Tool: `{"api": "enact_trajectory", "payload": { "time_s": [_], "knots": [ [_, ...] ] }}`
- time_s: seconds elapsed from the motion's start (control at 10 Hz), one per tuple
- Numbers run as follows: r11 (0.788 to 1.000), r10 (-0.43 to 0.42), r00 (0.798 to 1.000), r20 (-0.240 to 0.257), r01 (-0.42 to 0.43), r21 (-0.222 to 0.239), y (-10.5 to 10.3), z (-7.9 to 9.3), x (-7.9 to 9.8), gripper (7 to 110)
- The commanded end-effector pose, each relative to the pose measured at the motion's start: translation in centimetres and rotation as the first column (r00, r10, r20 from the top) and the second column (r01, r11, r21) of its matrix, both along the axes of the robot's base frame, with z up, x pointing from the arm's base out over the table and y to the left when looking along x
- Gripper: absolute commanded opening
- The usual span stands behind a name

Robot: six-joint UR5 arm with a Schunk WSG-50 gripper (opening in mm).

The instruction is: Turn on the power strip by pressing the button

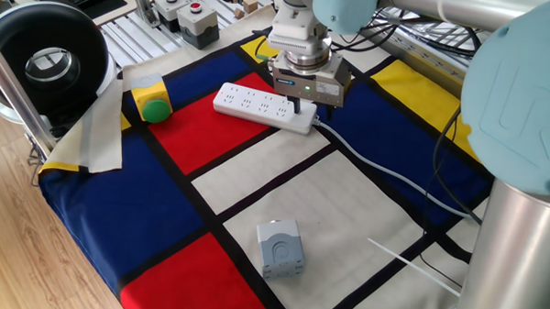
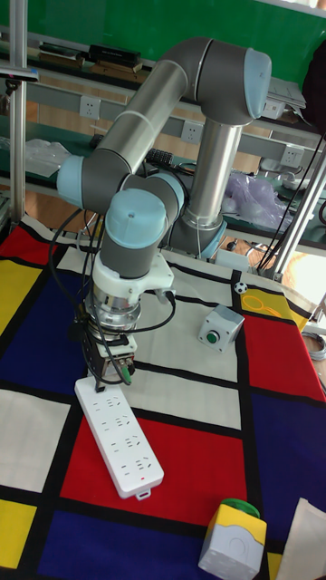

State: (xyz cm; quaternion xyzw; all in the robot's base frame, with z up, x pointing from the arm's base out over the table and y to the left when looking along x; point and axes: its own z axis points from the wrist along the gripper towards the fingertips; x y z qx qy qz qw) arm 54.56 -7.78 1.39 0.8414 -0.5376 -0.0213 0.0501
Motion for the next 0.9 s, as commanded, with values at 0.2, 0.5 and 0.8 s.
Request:
{"api": "enact_trajectory", "payload": {
  "time_s": [0.2, 0.5, 0.8],
  "knots": [
    [1.000, -0.013, 1.000, 0.005, 0.013, 0.009, 0.27, -0.05, 0.07, 66],
    [1.000, -0.012, 1.000, 0.005, 0.012, 0.005, 0.19, -0.10, 0.03, 66],
    [1.000, -0.020, 1.000, 0.000, 0.020, 0.002, 0.26, 0.17, -0.10, 66]
  ]
}}
